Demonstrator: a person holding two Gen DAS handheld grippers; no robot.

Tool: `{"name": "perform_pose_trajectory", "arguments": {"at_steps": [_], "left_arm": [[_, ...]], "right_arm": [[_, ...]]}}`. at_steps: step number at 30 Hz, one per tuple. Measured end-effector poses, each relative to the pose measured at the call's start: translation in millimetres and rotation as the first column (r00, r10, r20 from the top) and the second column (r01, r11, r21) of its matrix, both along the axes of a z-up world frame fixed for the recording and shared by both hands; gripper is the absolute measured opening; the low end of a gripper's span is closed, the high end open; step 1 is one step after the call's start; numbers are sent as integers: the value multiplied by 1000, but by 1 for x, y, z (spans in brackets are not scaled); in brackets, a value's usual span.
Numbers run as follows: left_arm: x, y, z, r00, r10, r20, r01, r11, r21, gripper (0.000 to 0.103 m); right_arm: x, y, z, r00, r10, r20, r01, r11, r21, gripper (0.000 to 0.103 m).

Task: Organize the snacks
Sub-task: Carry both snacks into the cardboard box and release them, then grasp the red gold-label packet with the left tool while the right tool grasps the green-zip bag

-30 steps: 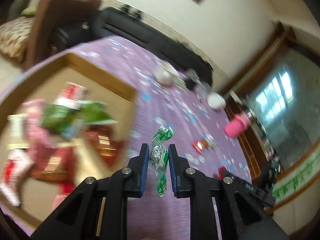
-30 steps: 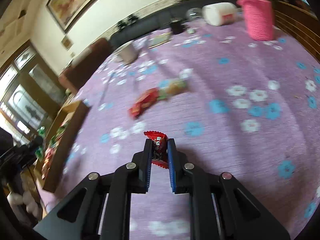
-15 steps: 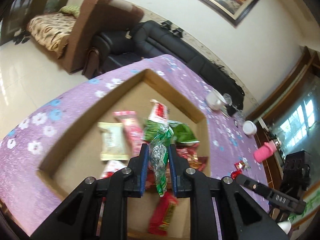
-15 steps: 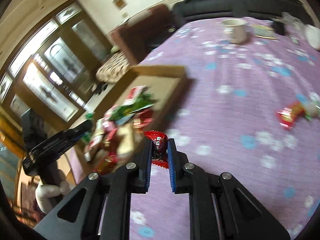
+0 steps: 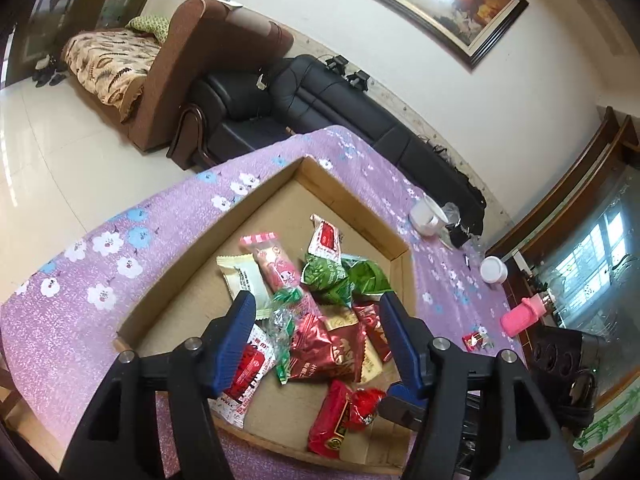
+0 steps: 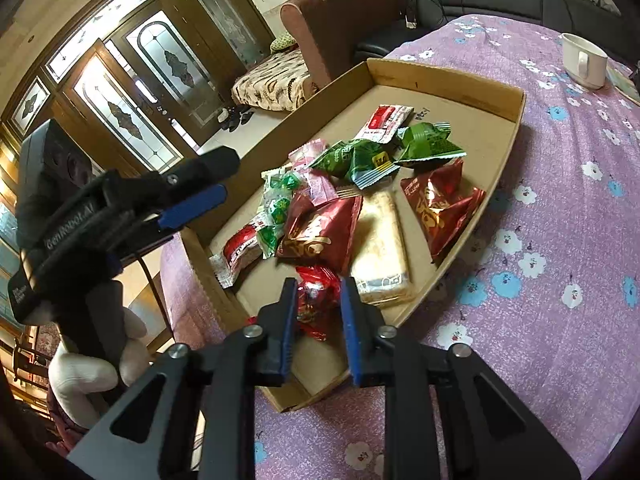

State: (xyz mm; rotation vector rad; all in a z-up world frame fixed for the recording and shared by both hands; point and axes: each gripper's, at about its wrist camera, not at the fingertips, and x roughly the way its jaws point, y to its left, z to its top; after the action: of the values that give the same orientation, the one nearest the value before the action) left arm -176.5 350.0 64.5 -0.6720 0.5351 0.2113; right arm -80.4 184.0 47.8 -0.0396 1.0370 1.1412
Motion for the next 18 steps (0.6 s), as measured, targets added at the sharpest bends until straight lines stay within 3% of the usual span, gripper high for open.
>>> {"name": "perform_pose_trajectory", "arguments": {"at_steps": [4,10,18], "left_arm": [[0,-4,3,1000,-9,4,9,1000,5,64],[8,-27,10,998,-64,-10,64,997,41,66],[23,-70,18,983,-177,-37,180,980,88,68]], "right_arm": [[4,-17,7,999,-34,-3,34,999,26,37],[17,-50,9,994,-103,-22,104,993,54,41],[49,-145,-6,960,-277,-37,279,959,45,43]]}}
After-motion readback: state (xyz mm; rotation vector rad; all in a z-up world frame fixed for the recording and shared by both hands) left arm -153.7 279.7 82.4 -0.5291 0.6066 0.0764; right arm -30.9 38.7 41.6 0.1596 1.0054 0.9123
